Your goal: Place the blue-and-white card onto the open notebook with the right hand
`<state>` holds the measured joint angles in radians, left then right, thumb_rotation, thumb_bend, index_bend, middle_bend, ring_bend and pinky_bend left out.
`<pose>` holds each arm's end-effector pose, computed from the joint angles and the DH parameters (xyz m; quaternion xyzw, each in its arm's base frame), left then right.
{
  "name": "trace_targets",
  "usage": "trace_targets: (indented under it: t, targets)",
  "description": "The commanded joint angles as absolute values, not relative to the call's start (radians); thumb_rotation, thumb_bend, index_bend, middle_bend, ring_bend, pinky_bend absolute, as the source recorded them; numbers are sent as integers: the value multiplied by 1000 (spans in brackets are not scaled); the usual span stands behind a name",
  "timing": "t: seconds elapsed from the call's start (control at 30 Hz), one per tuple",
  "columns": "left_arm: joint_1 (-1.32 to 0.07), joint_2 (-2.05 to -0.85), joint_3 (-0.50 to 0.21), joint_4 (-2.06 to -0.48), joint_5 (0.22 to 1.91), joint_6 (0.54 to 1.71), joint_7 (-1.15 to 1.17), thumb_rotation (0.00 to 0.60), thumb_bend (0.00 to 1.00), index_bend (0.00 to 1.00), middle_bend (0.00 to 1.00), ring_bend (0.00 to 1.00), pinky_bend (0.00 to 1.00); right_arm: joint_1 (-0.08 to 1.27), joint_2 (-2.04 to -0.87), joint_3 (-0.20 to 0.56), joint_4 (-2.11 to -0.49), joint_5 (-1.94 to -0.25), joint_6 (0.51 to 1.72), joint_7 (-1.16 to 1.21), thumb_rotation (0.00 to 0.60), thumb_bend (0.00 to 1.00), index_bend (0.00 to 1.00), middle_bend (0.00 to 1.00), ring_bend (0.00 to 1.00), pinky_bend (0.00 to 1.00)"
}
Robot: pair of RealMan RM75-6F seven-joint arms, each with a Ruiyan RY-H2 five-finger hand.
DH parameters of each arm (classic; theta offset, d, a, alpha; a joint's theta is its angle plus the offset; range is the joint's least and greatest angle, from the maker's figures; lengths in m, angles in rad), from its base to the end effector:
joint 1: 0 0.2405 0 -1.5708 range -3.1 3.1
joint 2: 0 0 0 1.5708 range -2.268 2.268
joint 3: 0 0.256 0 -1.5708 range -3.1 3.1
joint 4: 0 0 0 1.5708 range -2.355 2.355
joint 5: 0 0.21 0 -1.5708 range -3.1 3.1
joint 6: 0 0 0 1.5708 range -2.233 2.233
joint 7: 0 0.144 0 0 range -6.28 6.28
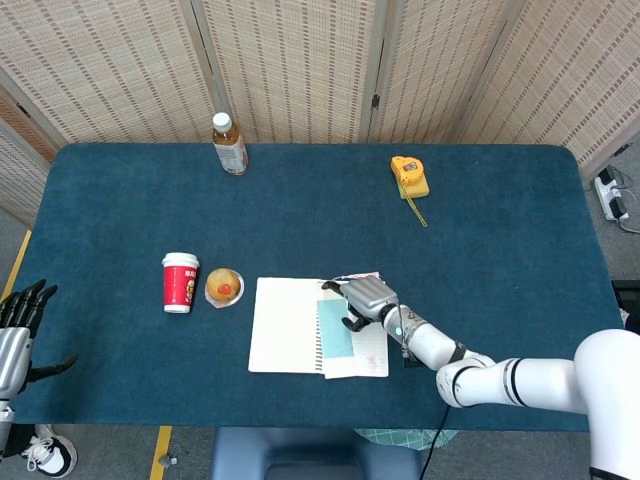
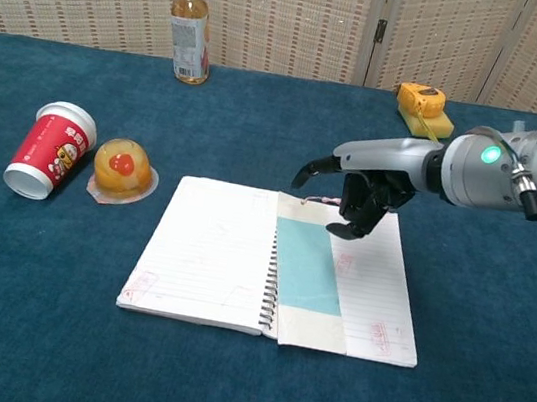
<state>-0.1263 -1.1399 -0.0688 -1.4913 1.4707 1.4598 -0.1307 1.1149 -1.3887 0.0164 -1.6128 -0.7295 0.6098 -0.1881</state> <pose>-0.3285 0.2004 0.1666 -0.5820 -0.3928 -0.4064 0.5846 -0.1035 -0.3483 -0.0285 0.8011 -0.4808 0.2351 0.2680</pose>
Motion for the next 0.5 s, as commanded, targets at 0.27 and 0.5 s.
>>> trace_targets:
  t: [0.27,0.5]
  targets:
    - [-128,-1143,-65,-1494,1475,1456,-118,600,143,120,64,7,0,1078,-1367,-16,-1708,-843,591,-192,568,495,156,919,935,1000]
    - [-126,-1139,-66,-1494,1475,1459,-129,600,142,120,64,7,0,1100,-1431,-9,-1648,-814,574,-199,569,496,156,918,935,1000]
